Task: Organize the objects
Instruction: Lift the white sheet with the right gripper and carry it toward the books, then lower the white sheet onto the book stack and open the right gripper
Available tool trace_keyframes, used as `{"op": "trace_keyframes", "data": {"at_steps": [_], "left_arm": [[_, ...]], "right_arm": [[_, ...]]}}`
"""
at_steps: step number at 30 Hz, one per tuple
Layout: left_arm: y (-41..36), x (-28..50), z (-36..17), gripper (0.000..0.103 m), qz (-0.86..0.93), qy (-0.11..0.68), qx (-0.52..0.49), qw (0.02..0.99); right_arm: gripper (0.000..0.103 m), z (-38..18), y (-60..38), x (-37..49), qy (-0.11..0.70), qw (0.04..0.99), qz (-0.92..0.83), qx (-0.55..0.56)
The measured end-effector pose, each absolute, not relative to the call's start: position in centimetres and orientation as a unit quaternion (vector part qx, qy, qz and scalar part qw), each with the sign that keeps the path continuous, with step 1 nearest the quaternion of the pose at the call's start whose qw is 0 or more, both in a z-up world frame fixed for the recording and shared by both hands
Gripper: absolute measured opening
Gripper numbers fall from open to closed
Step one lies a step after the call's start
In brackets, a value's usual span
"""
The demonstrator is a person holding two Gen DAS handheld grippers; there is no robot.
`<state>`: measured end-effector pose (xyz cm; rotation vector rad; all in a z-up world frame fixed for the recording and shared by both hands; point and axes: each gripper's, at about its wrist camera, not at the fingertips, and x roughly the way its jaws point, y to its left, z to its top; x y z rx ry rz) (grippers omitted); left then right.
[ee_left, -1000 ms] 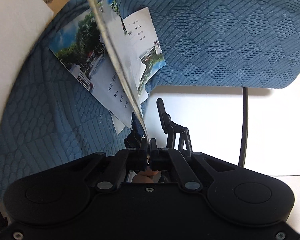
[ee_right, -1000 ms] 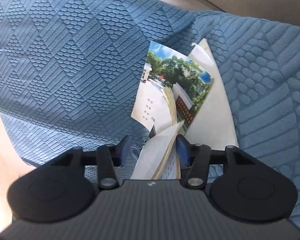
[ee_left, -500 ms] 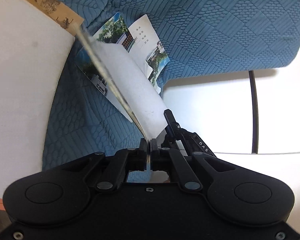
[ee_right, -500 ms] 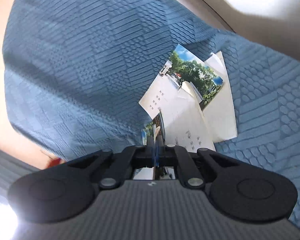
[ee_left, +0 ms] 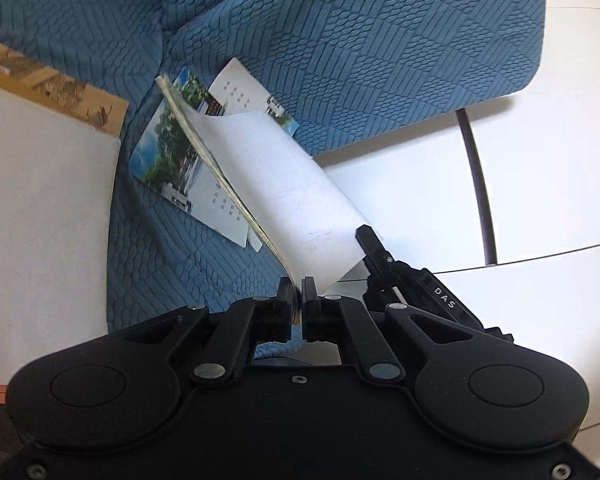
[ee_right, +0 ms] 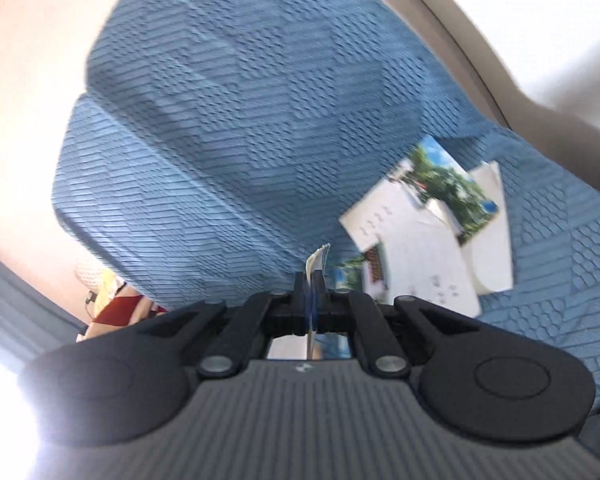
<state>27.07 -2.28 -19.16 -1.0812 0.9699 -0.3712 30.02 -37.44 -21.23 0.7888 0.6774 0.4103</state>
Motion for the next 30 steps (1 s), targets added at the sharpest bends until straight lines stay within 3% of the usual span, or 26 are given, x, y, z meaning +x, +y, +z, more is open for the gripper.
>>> {"op": "trace_keyframes", "data": {"at_steps": [15, 22, 30], "left_arm": [[6.1, 22.8, -11.3, 0.005, -0.16, 0.423, -0.442, 0.774], [9.5, 19.9, -11.6, 0.005, -0.131, 0.417, -0.428, 0.791], [11.4, 17.6, -15.5, 0.007, -0.088, 0.422, -0.436, 0.79]], "right_arm": [[0.004, -14.5, -29.2, 25.6, 0.294, 0.85, 0.243, 0.362], [0.004, -14.6, -26.0, 23.0, 0.312, 0.86, 0.257, 0.312], [0.005, -17.9, -23.7, 20.8, 0.349, 0.857, 0.249, 0.285]]}}
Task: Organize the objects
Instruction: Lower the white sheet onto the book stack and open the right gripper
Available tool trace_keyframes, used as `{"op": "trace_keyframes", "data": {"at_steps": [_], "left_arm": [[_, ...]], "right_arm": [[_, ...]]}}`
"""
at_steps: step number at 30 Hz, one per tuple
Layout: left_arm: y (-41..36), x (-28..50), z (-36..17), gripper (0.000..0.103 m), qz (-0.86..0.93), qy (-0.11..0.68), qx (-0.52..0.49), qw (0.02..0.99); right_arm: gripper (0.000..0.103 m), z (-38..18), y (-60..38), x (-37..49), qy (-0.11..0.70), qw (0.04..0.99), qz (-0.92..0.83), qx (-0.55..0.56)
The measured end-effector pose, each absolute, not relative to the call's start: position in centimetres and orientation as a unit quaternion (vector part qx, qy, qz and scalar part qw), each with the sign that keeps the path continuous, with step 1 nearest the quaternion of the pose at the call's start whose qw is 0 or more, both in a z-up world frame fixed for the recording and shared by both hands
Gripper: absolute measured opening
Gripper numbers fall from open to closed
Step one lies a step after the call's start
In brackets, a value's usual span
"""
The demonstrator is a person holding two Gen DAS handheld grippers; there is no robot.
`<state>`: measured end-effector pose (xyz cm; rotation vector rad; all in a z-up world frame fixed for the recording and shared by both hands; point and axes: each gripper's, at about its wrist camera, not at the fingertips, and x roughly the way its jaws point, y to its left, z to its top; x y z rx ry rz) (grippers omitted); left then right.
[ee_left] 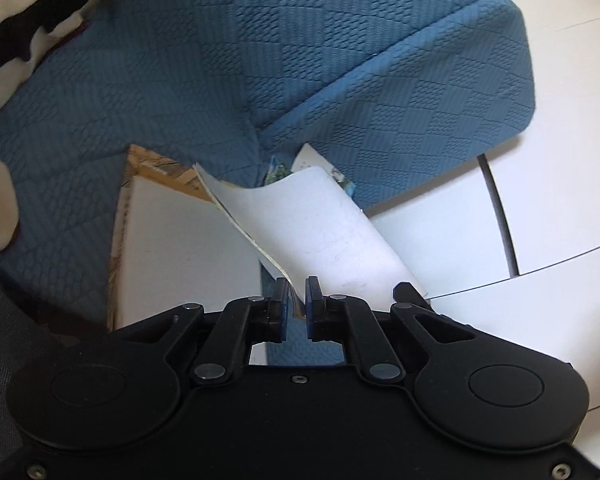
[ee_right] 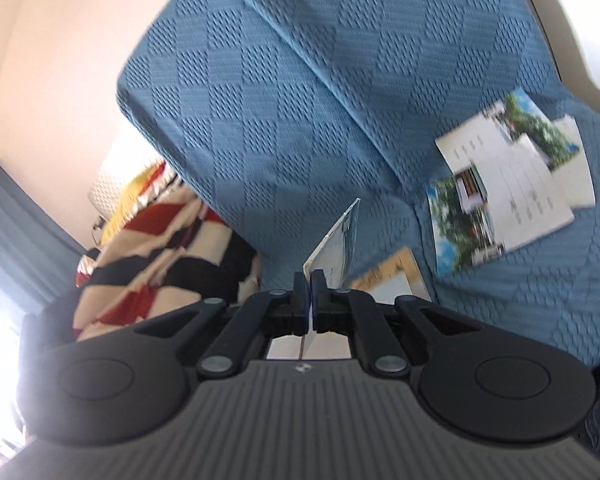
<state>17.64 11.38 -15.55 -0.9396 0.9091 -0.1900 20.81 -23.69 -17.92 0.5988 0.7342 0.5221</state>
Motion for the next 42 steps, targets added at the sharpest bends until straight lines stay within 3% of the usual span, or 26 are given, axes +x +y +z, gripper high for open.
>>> {"op": "trace_keyframes", "data": {"at_steps": [19, 42], "left_arm": [[10.5, 16.5, -21.5, 0.005, -0.018, 0.474, -0.402, 0.783], [9.0, 14.9, -24.6, 0.004, 0.037, 0.515, -0.361, 0.777]], "right_arm": [[0.005, -23.2, -20.9, 18.3, 0.402, 0.865, 0.224, 0.203], [0.006, -27.8, -20.9, 18.1, 0.474, 0.845, 0.178, 0.169]]}}
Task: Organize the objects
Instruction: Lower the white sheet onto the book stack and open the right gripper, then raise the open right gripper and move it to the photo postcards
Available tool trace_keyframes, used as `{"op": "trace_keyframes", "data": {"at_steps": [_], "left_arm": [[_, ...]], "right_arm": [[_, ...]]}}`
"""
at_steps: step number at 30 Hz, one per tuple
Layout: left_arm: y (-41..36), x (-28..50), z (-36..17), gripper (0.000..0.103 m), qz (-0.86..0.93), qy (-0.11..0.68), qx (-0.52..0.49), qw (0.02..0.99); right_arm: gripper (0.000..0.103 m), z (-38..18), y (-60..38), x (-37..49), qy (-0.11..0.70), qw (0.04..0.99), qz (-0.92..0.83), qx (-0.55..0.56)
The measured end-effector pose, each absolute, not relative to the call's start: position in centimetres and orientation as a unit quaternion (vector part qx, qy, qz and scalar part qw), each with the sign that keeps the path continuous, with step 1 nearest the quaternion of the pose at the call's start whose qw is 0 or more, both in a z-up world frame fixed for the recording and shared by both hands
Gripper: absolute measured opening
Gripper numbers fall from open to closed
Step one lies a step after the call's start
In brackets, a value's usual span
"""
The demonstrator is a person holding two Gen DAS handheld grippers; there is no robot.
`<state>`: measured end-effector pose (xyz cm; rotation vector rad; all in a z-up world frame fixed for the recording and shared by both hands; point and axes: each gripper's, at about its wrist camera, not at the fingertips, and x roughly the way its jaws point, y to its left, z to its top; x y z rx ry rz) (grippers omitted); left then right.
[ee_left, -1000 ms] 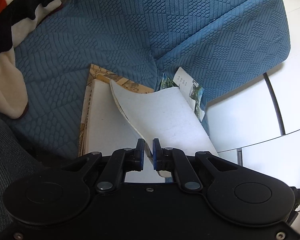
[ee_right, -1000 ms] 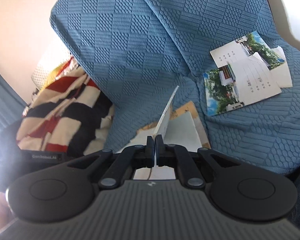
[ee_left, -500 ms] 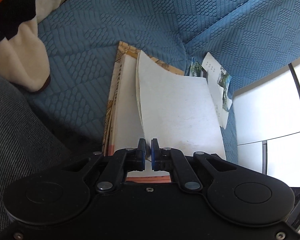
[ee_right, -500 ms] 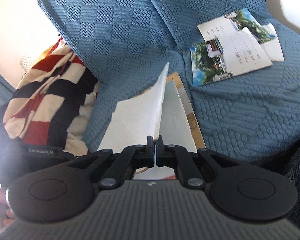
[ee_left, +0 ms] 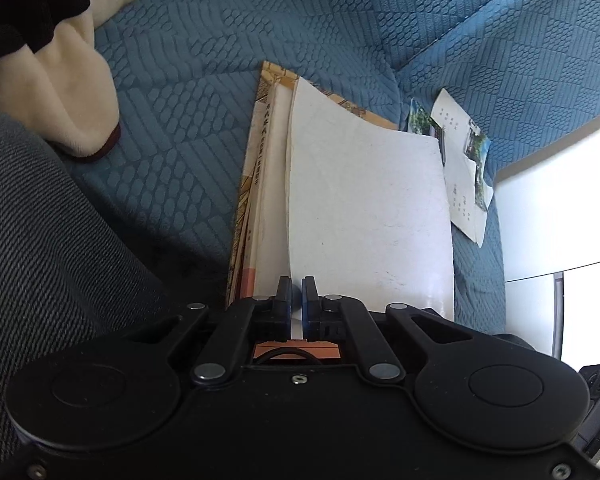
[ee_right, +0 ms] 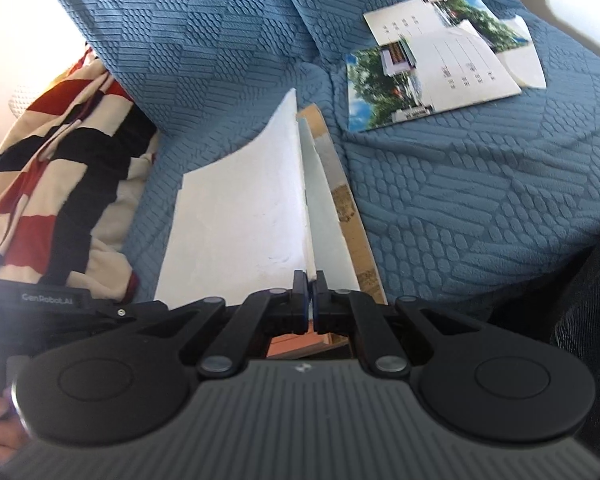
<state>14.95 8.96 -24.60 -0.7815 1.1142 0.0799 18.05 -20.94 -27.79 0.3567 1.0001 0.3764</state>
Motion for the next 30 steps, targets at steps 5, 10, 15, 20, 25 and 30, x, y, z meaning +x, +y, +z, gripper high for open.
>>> {"op": "trace_keyframes", "data": {"at_steps": [5, 10, 15, 20, 25, 30], "left_arm": [[9.0, 14.9, -24.5, 0.008, 0.044, 0.52, -0.353, 0.777], [8.4, 15.1, -23.6, 0.046, 0.043, 0.519, -0.337, 0.784], [7.9, 15.1, -22.2, 0.061, 0.042, 0.519, -0.322, 0.79], [7.4, 14.9, -19.5, 0.068, 0.048, 0.502, -0.283, 0.816], [6.5, 14.8, -16.2, 0.068, 0.041, 0.477, -0.257, 0.84], [5.1, 14.9, -13.1, 0.069, 0.016, 0.451, -0.246, 0.858]], "right_arm": [[0.012, -27.8, -20.8, 18.1, 0.485, 0.842, 0.173, 0.161], [0.036, -26.9, -20.7, 18.1, 0.495, 0.84, 0.164, 0.147], [0.041, -25.3, -21.3, 17.8, 0.483, 0.849, 0.163, 0.14], [0.041, -22.3, -22.2, 17.8, 0.451, 0.864, 0.174, 0.142], [0.041, -18.5, -22.7, 18.0, 0.409, 0.884, 0.183, 0.131], [0.041, -15.3, -23.5, 17.8, 0.376, 0.898, 0.186, 0.135]]}}
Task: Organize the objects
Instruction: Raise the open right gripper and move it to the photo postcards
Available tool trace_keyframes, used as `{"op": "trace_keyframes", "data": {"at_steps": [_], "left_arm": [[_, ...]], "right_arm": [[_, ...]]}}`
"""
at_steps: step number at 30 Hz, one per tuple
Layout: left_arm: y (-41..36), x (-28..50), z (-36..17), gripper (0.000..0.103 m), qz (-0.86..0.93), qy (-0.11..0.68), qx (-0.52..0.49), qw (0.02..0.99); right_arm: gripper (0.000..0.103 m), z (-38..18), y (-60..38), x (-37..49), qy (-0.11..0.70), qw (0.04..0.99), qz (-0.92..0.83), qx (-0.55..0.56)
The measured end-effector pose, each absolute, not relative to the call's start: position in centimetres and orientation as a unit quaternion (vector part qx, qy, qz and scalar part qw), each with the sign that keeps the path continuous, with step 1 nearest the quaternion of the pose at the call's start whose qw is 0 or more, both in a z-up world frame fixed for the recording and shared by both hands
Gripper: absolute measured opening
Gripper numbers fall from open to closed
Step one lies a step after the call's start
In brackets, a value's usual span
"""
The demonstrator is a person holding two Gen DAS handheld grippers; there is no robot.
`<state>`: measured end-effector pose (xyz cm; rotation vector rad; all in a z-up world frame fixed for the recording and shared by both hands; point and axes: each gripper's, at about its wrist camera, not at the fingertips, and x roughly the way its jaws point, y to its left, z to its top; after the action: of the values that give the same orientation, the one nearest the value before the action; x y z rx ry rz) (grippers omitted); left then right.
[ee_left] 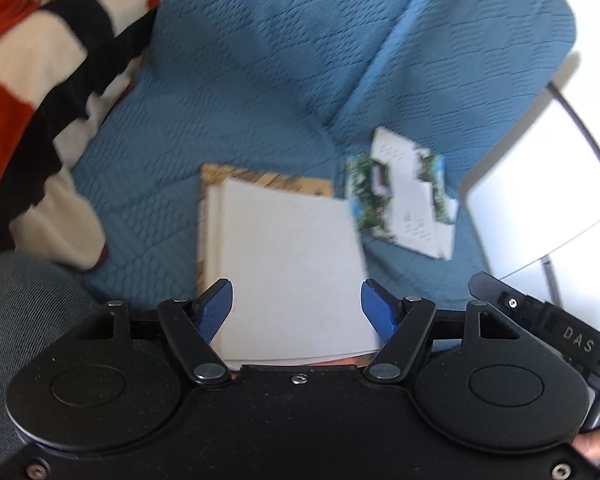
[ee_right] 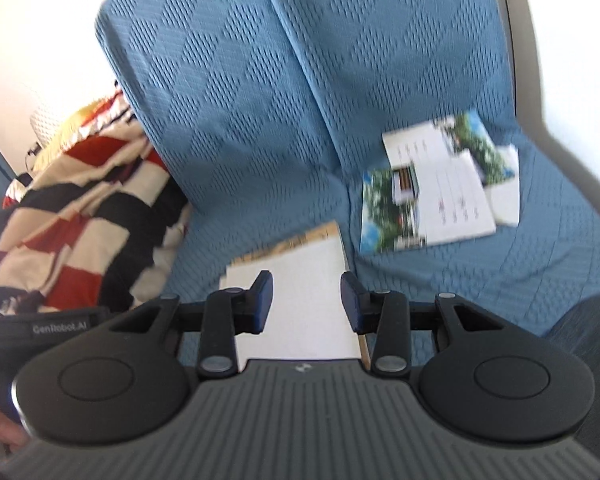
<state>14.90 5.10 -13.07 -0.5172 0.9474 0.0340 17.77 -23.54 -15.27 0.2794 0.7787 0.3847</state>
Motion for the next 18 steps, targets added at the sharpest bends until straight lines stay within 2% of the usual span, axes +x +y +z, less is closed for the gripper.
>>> {"op": "trace_keyframes", "data": {"at_steps": [8, 18], "left_arm": [[2.5, 14.4, -9.0, 0.069, -0.024, 0.421, -0.228, 0.878], [-0.9, 13.5, -6.3, 0.07, -0.053, 0.403, -0.217, 0.888]], "right_arm": [[0.041, -11.7, -25.0, 16.0, 0.335, 0.916, 0.187, 0.116], [0.041, -9.4, -27.2, 13.5, 0.326, 0.922, 0.175, 0.115]]}}
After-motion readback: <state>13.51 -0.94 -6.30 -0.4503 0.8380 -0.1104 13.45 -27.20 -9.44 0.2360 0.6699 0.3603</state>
